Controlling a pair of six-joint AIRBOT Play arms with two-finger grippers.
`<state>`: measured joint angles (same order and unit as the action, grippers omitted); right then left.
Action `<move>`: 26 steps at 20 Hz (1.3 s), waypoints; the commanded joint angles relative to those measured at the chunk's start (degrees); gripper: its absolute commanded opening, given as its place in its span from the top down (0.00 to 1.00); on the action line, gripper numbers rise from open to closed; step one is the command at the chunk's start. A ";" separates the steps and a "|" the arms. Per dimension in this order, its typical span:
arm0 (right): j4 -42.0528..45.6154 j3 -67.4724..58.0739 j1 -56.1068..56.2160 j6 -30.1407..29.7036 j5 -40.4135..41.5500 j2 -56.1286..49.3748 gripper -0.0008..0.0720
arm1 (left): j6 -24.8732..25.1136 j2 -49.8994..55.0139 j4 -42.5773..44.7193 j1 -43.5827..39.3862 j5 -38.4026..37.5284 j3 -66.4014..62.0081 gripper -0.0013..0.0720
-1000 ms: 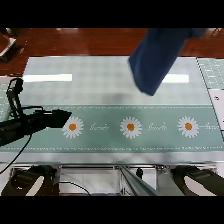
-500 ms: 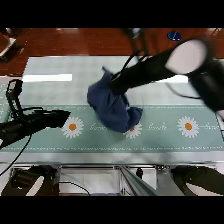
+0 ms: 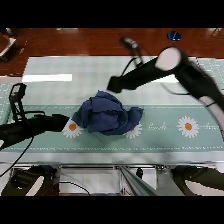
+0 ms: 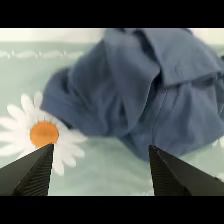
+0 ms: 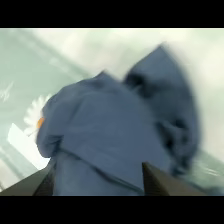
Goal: Fold the shirts.
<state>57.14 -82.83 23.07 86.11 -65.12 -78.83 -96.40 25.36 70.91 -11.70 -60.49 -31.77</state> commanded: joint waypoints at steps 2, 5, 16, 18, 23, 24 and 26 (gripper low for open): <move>5.92 3.06 -21.40 -0.70 -8.52 10.78 0.14 | -0.20 1.33 -3.48 -0.11 -8.44 2.71 0.03; 4.20 17.84 -33.03 -2.95 -8.24 18.62 0.15 | -0.83 5.05 -5.20 -0.07 -3.76 8.02 0.03; -4.28 47.60 -27.30 -8.74 2.34 26.91 0.15 | 28.96 31.69 -49.11 -5.95 15.54 11.65 0.03; -3.91 47.60 -25.99 -6.88 5.57 26.88 0.15 | 33.59 35.15 -55.34 -9.46 17.88 11.28 0.03; -2.84 47.60 -25.99 -4.90 5.81 25.14 0.15 | 35.50 38.62 -57.27 -12.96 24.24 8.09 0.03; -2.99 47.60 -25.99 -4.92 5.64 24.52 0.15 | 35.91 38.62 -57.24 -12.98 25.29 7.28 0.03; -3.65 47.60 -25.99 -4.94 5.64 23.12 0.15 | 35.65 38.64 -57.24 -12.90 28.20 6.03 0.03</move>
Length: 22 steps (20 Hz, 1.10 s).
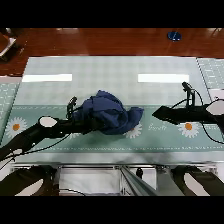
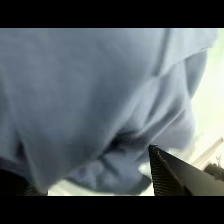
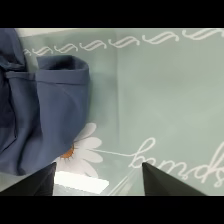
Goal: Fold the shirts.
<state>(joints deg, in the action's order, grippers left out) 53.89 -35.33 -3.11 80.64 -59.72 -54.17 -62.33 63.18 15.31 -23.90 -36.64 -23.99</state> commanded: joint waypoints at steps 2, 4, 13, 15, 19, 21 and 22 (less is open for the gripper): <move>-1.27 0.11 0.20 0.28 0.07 -3.04 0.15 | 1.62 1.36 -1.64 -0.70 5.16 -2.75 0.03; -4.00 0.11 0.35 -1.57 0.07 -4.59 0.15 | 1.66 2.60 -1.60 -0.76 5.09 -3.37 0.03; -6.69 -4.35 9.35 -2.32 3.54 -18.08 0.15 | 3.37 3.34 -0.22 2.21 -5.44 -7.41 0.95; -9.18 -6.84 9.38 -2.71 3.39 -21.00 0.16 | 3.37 3.34 -0.07 3.48 -6.49 -8.46 0.95; -14.34 -11.23 11.98 -4.90 3.58 -27.45 0.30 | 3.34 3.32 -0.07 4.20 -6.60 -9.31 0.95; -14.36 -14.38 13.33 -4.90 3.37 -29.55 0.62 | 3.32 3.06 -0.13 5.79 -8.50 -10.21 0.95; -14.16 -15.87 13.55 -5.38 2.95 -30.08 0.96 | 3.34 2.78 -0.13 6.95 -9.90 -11.10 0.95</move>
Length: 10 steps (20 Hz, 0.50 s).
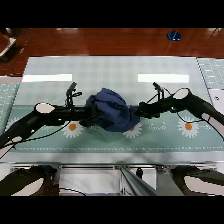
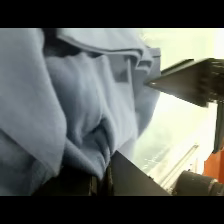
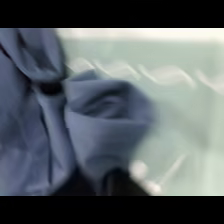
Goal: Fold the shirts.
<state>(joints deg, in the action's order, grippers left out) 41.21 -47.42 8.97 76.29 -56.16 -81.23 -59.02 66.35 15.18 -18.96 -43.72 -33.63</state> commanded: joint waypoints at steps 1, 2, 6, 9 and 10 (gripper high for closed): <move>-1.05 -5.22 1.49 -1.49 -1.22 -2.93 0.95 | 0.26 -0.98 0.04 3.52 -4.28 -2.73 0.95; 0.31 -7.43 1.27 -1.64 -3.82 -2.75 0.95 | 0.83 -2.12 0.00 5.42 -6.82 -4.46 0.95; 10.01 -25.35 -1.64 2.27 -12.31 4.52 0.95 | 0.70 -13.07 0.02 14.43 -8.72 -15.39 0.95; 24.87 -44.92 -2.08 8.26 -15.30 11.17 0.95 | -3.69 -17.84 3.10 23.12 -7.39 -26.97 0.95; 27.69 -51.21 -2.08 8.92 -17.00 12.96 0.95 | -6.27 -18.36 4.24 26.03 -9.88 -31.36 0.95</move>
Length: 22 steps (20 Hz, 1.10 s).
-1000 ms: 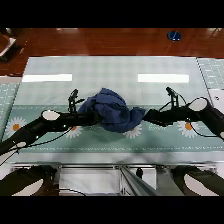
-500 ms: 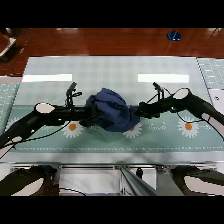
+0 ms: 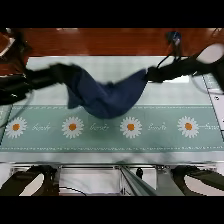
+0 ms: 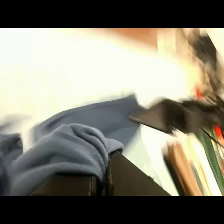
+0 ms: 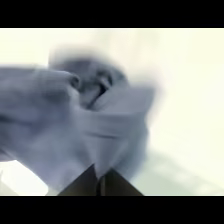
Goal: Fold the shirts.
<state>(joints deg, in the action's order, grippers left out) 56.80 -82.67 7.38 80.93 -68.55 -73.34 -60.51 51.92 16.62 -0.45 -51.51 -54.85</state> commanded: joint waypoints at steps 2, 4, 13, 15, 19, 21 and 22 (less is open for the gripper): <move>16.63 -26.62 -0.48 4.57 -5.97 9.49 0.95 | -5.18 -4.72 3.15 13.16 -9.40 -19.76 0.95; 19.43 -32.20 -0.48 4.55 -6.10 14.75 0.95 | -6.84 -5.73 5.14 17.90 -14.69 -27.91 0.95; 25.59 -33.31 -0.48 4.44 -12.70 34.10 0.95 | -12.26 -20.00 21.75 23.50 -18.80 -40.61 0.95; 25.22 -33.31 -0.48 4.42 -16.28 34.64 0.95 | -12.28 -22.56 22.01 23.50 -20.31 -40.57 0.95; 23.74 -27.61 -0.48 4.55 -19.52 34.51 0.95 | -13.44 -23.32 25.14 23.52 -22.91 -38.18 0.95; 23.45 -19.76 -0.48 4.55 -17.25 34.29 0.95 | -15.54 -23.15 26.88 23.52 -22.95 -32.00 0.95; 22.56 -14.97 -0.48 4.57 -16.15 33.75 0.95 | -15.89 -23.15 25.97 23.45 -22.97 -27.71 0.95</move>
<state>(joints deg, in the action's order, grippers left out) 80.60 -106.43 6.92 85.52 -85.82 -39.27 -74.46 29.19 40.64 22.98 -73.58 -89.36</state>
